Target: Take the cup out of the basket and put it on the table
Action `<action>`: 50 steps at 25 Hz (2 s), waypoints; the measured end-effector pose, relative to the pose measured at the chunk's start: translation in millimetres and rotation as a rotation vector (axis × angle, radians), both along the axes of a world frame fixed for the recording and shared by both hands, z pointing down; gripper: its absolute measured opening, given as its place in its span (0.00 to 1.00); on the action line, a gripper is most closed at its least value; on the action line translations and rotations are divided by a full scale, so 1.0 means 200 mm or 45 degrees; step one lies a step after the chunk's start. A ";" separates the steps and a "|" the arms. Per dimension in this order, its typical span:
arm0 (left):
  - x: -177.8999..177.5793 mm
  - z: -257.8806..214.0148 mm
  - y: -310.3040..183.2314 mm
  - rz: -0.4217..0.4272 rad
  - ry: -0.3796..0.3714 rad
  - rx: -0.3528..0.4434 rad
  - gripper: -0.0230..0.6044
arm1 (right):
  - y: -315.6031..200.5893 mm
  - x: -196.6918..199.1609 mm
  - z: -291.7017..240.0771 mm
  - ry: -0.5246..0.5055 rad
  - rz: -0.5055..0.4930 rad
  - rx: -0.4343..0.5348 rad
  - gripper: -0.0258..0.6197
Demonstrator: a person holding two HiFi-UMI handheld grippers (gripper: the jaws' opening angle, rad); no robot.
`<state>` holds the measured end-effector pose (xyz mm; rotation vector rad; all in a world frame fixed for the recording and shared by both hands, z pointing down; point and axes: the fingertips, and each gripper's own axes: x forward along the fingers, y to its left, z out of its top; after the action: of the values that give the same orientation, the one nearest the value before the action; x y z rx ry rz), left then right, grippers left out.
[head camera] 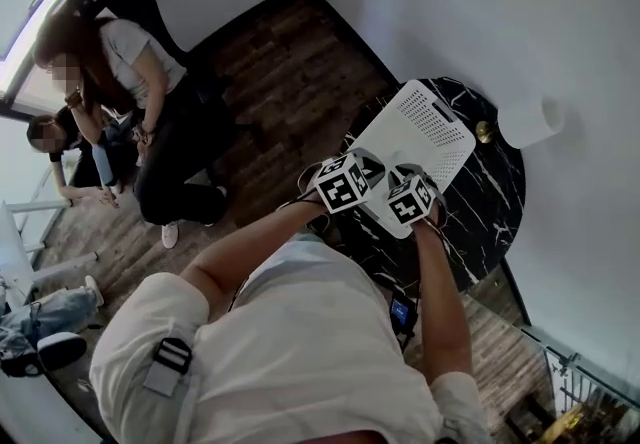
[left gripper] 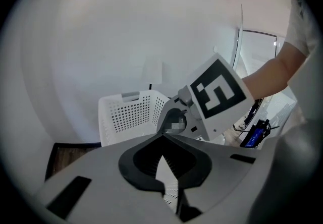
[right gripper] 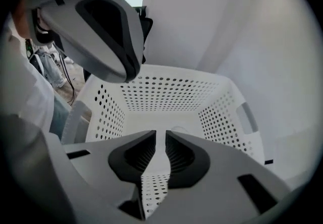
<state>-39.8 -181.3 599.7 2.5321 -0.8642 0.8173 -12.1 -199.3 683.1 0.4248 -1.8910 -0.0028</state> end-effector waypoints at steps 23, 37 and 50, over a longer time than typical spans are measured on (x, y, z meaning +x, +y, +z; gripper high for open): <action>-0.10 0.08 -0.13 -0.070 -0.033 -0.091 0.05 | -0.10 0.01 0.35 0.287 -0.124 -0.135 0.08; -0.09 -0.09 -0.05 -0.083 -0.007 0.067 0.05 | -0.08 0.03 -0.08 0.041 -0.017 0.083 0.08; -0.01 -0.31 0.01 -0.090 -0.027 0.282 0.05 | 0.10 0.08 -0.68 -0.191 0.060 0.385 0.08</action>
<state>-41.3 -180.3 536.8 2.6671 -1.0996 0.7649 4.4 -179.4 546.3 0.6909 -2.0343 -0.2336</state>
